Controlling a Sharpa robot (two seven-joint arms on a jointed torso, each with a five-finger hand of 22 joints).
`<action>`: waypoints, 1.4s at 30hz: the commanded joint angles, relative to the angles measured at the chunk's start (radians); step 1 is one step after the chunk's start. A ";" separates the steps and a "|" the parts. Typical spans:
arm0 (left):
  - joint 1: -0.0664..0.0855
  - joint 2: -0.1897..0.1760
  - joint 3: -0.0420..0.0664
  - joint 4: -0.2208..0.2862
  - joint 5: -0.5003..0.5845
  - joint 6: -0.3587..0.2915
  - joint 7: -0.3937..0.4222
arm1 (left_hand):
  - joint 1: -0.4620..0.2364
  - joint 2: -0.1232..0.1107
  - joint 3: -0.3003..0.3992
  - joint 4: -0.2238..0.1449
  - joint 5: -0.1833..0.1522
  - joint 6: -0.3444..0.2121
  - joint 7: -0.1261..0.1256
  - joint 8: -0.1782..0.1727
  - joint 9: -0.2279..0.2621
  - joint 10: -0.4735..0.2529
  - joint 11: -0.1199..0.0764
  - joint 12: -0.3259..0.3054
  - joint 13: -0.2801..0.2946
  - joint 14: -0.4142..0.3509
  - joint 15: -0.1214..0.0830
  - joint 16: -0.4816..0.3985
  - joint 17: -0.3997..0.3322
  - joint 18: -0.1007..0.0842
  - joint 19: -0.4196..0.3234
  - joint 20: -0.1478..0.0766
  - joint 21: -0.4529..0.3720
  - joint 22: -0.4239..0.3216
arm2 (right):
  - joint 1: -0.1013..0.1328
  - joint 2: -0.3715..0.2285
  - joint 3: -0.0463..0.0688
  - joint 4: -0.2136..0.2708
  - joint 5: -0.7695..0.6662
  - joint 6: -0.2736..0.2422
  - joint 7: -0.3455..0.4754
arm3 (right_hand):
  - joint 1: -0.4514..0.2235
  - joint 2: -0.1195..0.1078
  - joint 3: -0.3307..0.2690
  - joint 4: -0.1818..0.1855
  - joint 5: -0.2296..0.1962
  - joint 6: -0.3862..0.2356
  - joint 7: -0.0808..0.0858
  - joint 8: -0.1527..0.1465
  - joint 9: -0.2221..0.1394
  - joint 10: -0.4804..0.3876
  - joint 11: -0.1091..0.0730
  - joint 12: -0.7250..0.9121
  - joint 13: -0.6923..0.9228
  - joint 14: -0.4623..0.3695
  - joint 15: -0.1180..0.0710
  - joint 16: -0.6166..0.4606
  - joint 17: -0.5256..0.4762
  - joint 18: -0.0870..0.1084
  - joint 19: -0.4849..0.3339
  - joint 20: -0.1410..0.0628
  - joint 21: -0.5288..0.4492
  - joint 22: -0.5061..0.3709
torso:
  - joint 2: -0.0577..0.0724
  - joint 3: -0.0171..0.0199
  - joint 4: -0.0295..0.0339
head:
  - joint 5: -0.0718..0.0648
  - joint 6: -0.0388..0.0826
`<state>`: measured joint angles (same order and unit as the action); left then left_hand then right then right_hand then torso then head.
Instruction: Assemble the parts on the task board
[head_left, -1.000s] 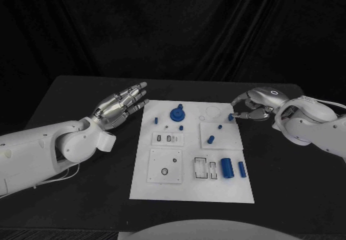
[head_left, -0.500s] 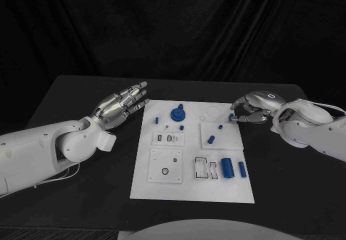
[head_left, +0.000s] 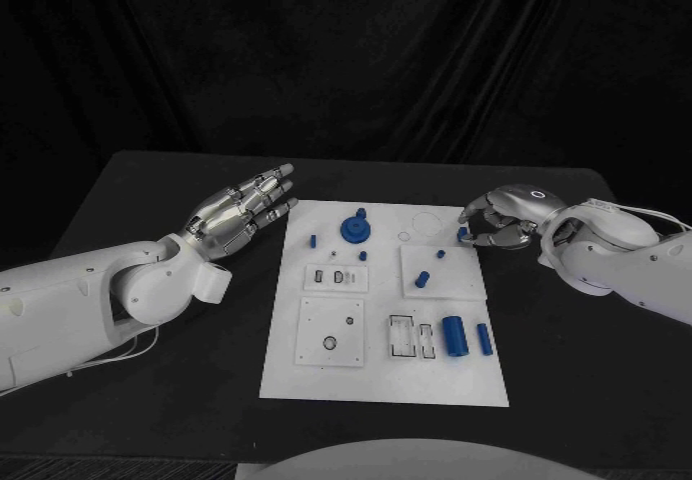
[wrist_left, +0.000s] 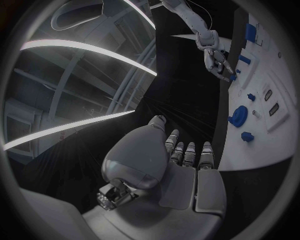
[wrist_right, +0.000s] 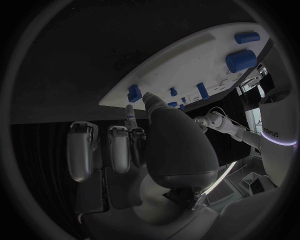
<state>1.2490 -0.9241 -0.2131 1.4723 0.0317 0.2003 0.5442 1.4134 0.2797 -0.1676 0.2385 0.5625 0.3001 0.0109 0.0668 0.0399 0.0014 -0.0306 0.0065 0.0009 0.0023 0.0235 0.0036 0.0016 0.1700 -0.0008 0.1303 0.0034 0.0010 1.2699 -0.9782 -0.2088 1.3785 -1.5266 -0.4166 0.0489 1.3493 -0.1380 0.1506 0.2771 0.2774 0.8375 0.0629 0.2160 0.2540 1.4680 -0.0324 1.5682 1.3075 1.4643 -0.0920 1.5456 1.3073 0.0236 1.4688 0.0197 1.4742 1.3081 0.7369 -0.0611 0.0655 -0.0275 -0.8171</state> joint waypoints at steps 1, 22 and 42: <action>-0.002 0.002 0.001 0.000 -0.004 0.017 0.014 | 0.009 -0.001 0.002 -0.001 0.004 -0.003 0.003 0.004 0.000 -0.001 0.008 -0.007 -0.001 -0.002 0.006 -0.004 -0.002 0.008 0.001 0.008 -0.003 -0.001 | -0.003 0.003 0.001 -0.005 -0.006 0.018 -0.034 | 0.013 0.002 0.005 -0.001 0.006 -0.005 0.002 0.005 0.002 0.103 0.007 0.003 0.263 0.102 0.006 0.005 0.244 0.005 0.044 0.007 -0.006 0.216 | 0.000 0.0001 -0.0011 | 0.001 -0.001; -0.002 0.002 0.001 -0.002 -0.004 0.021 0.011 | 0.009 -0.001 0.003 -0.003 0.005 -0.003 0.005 0.005 0.000 -0.001 0.010 -0.007 -0.001 -0.002 0.007 -0.004 -0.002 0.007 0.001 0.010 -0.003 -0.001 | -0.008 0.019 0.001 -0.024 -0.006 0.030 -0.057 | 0.031 0.003 0.006 -0.010 0.008 0.002 0.006 0.022 0.014 0.103 0.010 0.003 0.263 0.101 0.009 0.000 0.238 0.006 0.041 0.008 -0.012 0.213 | 0.000 -0.0001 -0.0012 | 0.005 -0.006; -0.003 0.002 0.001 -0.002 -0.004 0.026 0.006 | 0.009 0.000 0.004 -0.004 0.005 -0.003 0.006 0.005 0.000 -0.001 0.011 -0.007 -0.001 -0.002 0.007 -0.004 -0.002 0.007 0.001 0.010 -0.003 -0.001 | -0.012 0.035 0.001 -0.032 -0.006 0.028 -0.064 | 0.044 0.025 0.006 -0.020 0.007 0.034 0.003 0.089 0.054 0.103 0.008 0.003 0.263 0.099 0.008 -0.008 0.229 0.009 0.037 0.009 -0.024 0.210 | 0.000 -0.0001 -0.0012 | 0.005 -0.013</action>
<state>1.2483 -0.9225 -0.2131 1.4693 0.0317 0.2084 0.5417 1.4134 0.2797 -0.1677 0.2386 0.5625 0.3001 0.0109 0.0667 0.0399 -0.0023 -0.0270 0.0065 0.0017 0.0023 0.0234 0.0036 0.0013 0.1701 0.0030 0.1341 0.0034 0.0014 1.2604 -0.9433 -0.2087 1.3481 -1.5269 -0.3905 0.0101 1.3923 -0.1164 0.1577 0.2628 0.2831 0.8657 0.0647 0.3025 0.3068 1.4649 -0.0284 1.5682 1.3076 1.4670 -0.0892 1.5413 1.3073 0.0237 1.4650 0.0234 1.4560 1.3076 0.7372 -0.0610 0.0644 -0.0227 -0.8296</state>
